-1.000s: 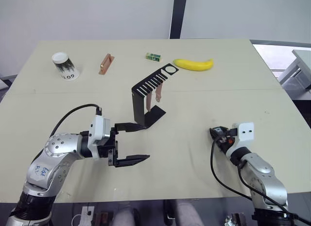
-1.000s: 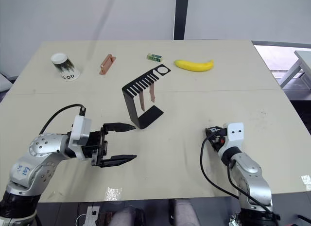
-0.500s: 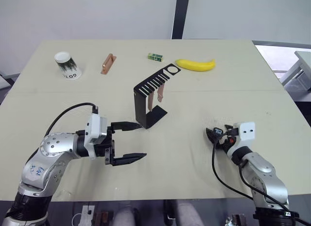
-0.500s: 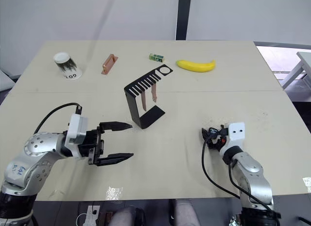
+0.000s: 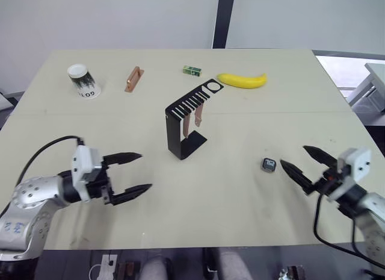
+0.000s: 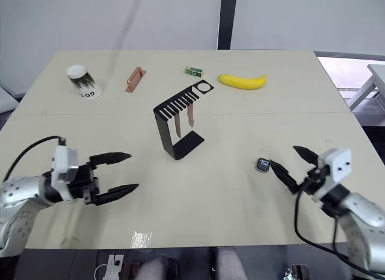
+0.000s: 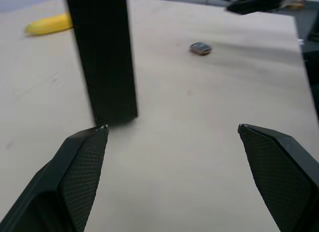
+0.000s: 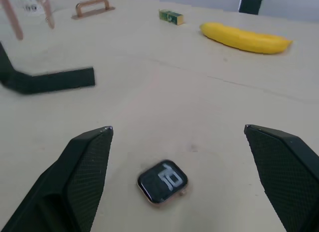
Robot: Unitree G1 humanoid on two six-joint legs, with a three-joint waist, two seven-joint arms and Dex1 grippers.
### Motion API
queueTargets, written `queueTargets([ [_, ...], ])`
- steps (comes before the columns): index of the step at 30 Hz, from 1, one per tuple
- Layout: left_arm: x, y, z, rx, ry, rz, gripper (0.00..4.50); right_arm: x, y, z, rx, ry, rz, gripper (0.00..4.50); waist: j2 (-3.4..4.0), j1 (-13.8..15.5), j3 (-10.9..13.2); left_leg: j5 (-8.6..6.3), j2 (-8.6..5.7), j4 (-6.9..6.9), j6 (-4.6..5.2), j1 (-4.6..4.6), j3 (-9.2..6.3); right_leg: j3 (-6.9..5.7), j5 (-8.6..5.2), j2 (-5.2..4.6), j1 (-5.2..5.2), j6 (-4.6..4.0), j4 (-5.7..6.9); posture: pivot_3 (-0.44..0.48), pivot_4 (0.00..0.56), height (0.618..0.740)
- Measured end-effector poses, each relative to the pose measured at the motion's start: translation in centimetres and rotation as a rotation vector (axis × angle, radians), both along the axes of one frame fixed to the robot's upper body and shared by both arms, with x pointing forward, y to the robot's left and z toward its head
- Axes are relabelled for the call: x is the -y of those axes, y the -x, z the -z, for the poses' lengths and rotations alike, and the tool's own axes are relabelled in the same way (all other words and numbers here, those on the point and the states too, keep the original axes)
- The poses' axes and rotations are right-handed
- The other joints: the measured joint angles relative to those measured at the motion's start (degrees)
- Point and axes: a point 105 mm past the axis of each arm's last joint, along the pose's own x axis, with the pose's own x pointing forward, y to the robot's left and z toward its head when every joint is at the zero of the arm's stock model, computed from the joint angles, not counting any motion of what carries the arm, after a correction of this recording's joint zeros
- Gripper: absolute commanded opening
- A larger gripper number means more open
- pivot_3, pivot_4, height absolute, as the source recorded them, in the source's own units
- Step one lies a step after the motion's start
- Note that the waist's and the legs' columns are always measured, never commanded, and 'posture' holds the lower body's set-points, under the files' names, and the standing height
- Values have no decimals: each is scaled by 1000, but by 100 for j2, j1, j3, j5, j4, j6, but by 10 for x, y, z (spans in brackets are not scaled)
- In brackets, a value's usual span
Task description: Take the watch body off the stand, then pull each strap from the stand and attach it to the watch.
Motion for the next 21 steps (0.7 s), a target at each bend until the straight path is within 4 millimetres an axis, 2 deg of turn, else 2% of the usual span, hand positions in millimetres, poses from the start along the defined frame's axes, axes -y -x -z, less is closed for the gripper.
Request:
queueTargets([
  [2, -23, 0, 5, 13, -24, -90, 4500, 23, 9, 5, -32, 96, 6, 4469, -2, 18, 0, -3, -1, 2, 5, 6, 5, 1, 0, -1, 6, 0, -7, 0, 150, 740],
  [7, -88, 4, 20, 59, -83, -374, 4500, 98, 27, 16, -75, 295, 167, 4469, -5, 45, 0, -9, 1, -1, 9, 15, 12, 1, 0, -1, 13, 0, -17, 0, 150, 740],
  [9, -103, 8, 28, 97, -126, -450, 4500, 120, 34, 21, -90, 326, 225, 4469, -5, 46, 0, -13, 1, -2, 8, 18, 15, 2, 0, -3, 13, 0, -19, 0, 150, 740],
  [12, -114, 20, 46, 83, -123, -532, 4500, 148, 49, 29, -126, 333, 307, 4469, -7, 44, 1, -17, 4, -4, 10, 21, 20, 3, 0, -5, 15, 0, -20, 0, 150, 740],
  [14, -115, 21, 48, 80, -108, -555, 4500, 154, 51, 33, -127, 307, 322, 4469, -17, 42, -2, -17, 8, 1, 7, 24, 20, 3, 1, -5, 19, -1, -17, 0, 150, 740],
  [17, -113, 18, 38, 116, -97, -565, 4500, 153, 46, 29, -89, 289, 310, 4469, -12, 37, -4, -22, 8, -3, 1, 45, 22, 7, 4, -6, 36, -2, -14, 0, 150, 740],
  [21, -86, 17, 31, 152, -68, -507, 4500, 139, 30, 30, -66, 242, 240, 4469, -11, 1, -4, -27, 17, -14, -6, 74, 26, 7, 2, -4, 64, -4, -16, 0, 150, 740],
])
